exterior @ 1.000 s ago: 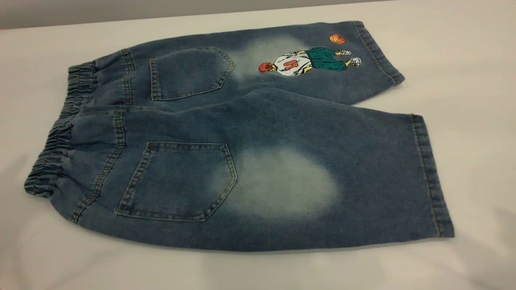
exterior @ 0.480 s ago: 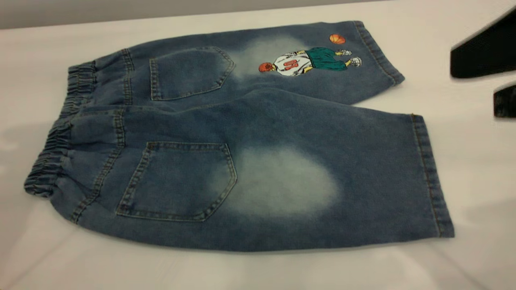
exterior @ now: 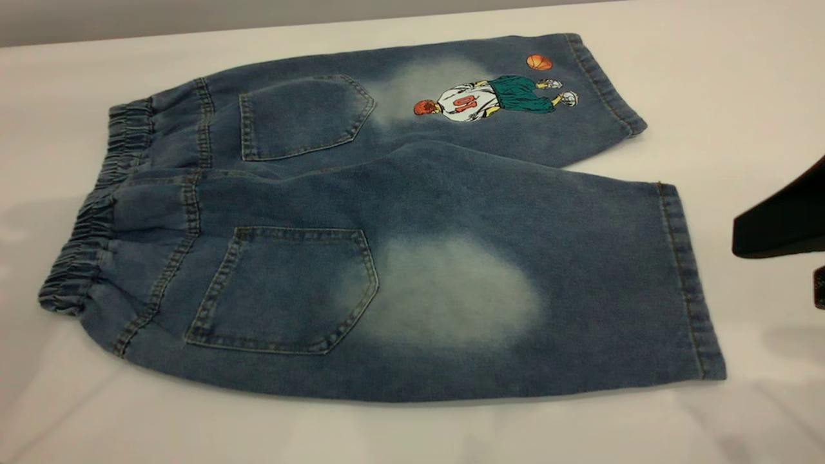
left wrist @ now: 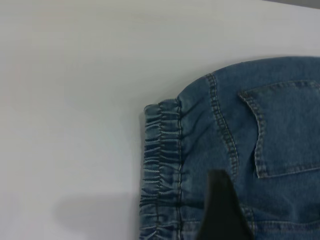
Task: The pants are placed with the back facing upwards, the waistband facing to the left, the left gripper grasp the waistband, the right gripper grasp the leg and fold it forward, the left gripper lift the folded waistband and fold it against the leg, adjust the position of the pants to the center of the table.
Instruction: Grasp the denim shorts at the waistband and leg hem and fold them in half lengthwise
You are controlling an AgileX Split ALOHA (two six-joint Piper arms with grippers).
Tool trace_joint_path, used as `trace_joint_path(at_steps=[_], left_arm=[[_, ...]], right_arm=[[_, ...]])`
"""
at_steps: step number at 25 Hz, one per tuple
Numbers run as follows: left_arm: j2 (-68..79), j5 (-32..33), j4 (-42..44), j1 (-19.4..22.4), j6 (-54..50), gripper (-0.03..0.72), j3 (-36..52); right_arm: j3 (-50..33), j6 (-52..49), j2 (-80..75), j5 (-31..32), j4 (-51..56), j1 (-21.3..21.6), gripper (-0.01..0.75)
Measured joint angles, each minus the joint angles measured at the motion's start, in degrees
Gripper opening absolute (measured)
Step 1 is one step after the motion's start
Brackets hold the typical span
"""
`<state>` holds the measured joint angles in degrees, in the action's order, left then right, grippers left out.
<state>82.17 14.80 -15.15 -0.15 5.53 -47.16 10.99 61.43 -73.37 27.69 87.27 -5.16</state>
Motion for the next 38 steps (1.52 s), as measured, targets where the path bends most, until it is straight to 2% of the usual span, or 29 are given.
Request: trace_joint_path(at_steps=[8, 15, 24, 30, 38], left_arm=[[0.0, 0.28, -0.05, 0.0, 0.0, 0.413, 0.0], [0.0, 1.47, -0.05, 0.0, 0.0, 0.413, 0.0], [0.0, 1.6, -0.05, 0.0, 0.0, 0.413, 0.0], [0.0, 1.53, -0.05, 0.0, 0.0, 0.413, 0.0], [0.0, 1.49, -0.05, 0.0, 0.0, 0.413, 0.0]], right_arm=[[0.12, 17.22, -13.68, 3.25, 12.27, 0.0, 0.518], [3.67, 27.15, -26.22, 7.36, 12.91, 0.0, 0.518], [8.12, 28.56, -36.42, 5.48, 12.77, 0.0, 0.518], [8.96, 28.56, -37.11, 0.76, 12.7, 0.0, 0.518], [10.51, 28.56, -37.31, -0.27, 12.79, 0.0, 0.518]])
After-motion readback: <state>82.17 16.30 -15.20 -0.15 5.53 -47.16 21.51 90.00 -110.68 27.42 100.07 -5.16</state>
